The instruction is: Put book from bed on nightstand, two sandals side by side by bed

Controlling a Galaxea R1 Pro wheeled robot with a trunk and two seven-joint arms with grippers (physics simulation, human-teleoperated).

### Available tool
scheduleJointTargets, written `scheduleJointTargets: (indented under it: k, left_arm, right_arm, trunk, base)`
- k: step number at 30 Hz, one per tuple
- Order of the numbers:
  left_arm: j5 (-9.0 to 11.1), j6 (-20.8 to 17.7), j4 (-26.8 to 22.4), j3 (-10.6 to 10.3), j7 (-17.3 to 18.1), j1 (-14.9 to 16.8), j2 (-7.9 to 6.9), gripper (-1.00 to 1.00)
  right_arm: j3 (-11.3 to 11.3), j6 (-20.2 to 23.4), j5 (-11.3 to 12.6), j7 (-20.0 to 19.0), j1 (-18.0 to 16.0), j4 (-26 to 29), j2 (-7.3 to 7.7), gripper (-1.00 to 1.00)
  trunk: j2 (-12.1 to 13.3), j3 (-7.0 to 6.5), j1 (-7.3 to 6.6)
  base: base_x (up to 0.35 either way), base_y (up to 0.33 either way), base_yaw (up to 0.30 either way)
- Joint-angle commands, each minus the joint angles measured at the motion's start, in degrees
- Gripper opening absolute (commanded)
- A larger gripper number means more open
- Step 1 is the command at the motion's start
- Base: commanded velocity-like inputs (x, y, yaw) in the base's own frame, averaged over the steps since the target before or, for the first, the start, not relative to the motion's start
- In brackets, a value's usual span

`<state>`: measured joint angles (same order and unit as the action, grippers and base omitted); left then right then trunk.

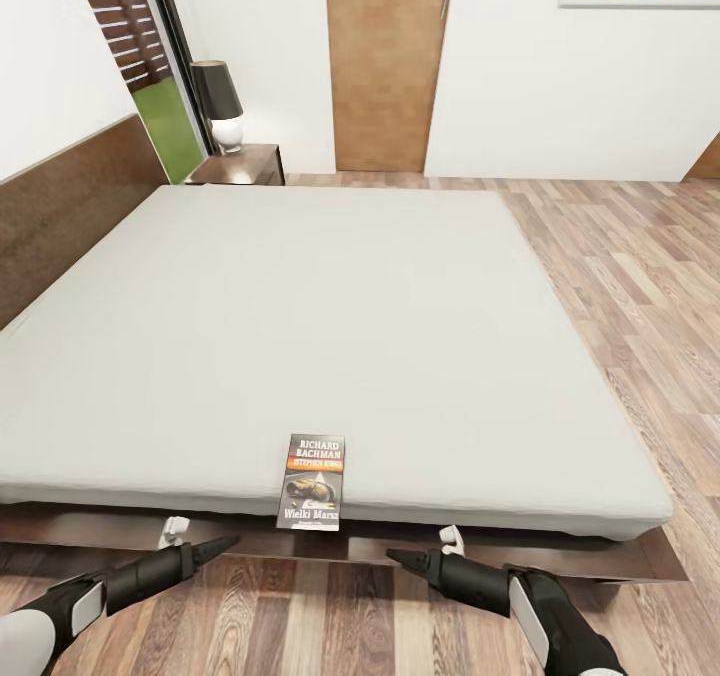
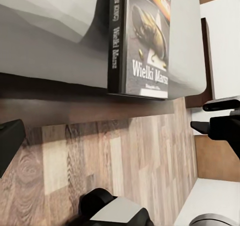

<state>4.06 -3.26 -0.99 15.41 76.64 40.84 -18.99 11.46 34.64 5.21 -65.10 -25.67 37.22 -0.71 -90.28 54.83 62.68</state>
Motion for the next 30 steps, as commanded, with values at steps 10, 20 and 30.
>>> scheduleJointTargets:
  k: [10, 20, 30]
  left_arm:
    - [0.4, -0.3, 0.0, -0.3, 0.1, 0.0, 0.29, 1.0]
    - [0.4, -0.3, 0.0, -0.3, 0.1, 0.0, 1.14, 1.0]
    - [0.4, -0.4, 0.0, -0.3, 0.1, 0.0, 1.23, 1.0]
  right_arm:
    - [0.2, 0.3, -0.1, 0.0, -0.1, 0.1, -1.51, 1.0]
    - [0.4, 0.2, 0.0, 2.3, -0.1, 0.1, -1.71, 1.0]
    - [0.4, 0.0, 6.1, 3.3, -0.1, -0.1, -1.9, 1.0]
  trunk:
    - [0.0, 0.04, 0.0]
    - [0.0, 0.04, 0.0]
    - [0.0, 0.04, 0.0]
  base:
    - [0.0, 0.0, 0.0]
    - [0.0, 0.0, 0.0]
    - [0.0, 0.0, 0.0]
